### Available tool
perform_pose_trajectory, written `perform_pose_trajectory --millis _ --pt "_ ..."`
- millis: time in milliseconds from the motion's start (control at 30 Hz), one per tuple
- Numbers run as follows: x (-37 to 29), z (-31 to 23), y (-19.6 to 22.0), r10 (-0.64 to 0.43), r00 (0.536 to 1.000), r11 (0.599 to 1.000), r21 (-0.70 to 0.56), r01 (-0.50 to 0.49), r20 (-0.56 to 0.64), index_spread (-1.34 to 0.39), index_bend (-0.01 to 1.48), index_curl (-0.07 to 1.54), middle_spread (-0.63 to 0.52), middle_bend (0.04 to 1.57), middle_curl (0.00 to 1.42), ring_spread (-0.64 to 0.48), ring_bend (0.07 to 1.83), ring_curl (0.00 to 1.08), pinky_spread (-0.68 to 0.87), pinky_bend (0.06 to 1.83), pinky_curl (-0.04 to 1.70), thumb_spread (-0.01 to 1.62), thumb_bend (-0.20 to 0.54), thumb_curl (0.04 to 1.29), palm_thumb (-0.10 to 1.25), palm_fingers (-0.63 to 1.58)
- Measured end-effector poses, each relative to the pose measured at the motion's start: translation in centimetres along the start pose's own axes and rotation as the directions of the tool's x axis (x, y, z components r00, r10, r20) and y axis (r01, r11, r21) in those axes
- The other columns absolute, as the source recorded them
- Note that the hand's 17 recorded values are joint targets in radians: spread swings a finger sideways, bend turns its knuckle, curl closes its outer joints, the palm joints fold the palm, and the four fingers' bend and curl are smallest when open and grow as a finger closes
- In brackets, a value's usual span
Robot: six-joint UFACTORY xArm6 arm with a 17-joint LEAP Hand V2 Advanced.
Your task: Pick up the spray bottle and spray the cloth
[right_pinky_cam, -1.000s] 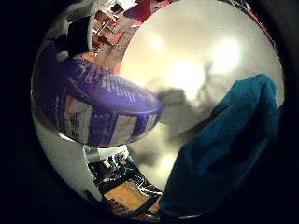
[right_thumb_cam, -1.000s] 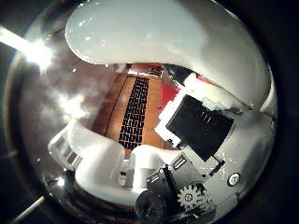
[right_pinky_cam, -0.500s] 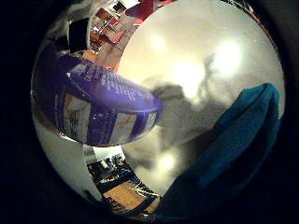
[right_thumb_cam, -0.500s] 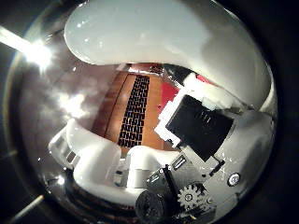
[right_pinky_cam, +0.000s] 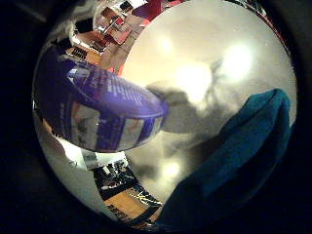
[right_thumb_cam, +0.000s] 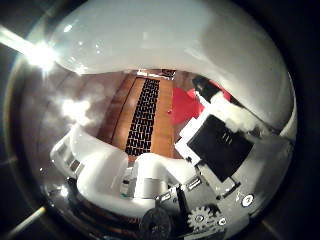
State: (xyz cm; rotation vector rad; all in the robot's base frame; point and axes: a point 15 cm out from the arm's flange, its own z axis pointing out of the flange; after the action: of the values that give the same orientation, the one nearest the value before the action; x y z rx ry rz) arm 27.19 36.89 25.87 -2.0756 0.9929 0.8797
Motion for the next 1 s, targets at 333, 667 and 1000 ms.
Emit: perform_pose_trajectory --millis 333,667,1000 --pt "-1.0 -1.4 -0.3 -0.052 0.998 0.999 -0.01 0.052 -0.024 -0.32 0.2 0.48 -0.04 0.52 0.42 -0.03 0.75 0.37 0.26 0.61 0.6 1.03 -0.031 0.46 0.68 0.07" --pt "0.0 -5.7 -0.2 -0.072 0.99 0.997 -0.001 0.073 -0.124 -0.25 0.17 0.38 0.08 0.34 0.36 0.15 0.52 0.28 0.42 0.46 0.42 1.01 -0.028 0.37 0.65 0.09" --pt "0.6 -12.5 -0.1 -0.058 0.981 0.997 0.042 0.067 -0.182 -0.23 0.16 0.31 0.1 0.27 0.35 0.16 0.47 0.27 0.42 0.44 0.35 1.01 -0.026 0.34 0.63 0.13"
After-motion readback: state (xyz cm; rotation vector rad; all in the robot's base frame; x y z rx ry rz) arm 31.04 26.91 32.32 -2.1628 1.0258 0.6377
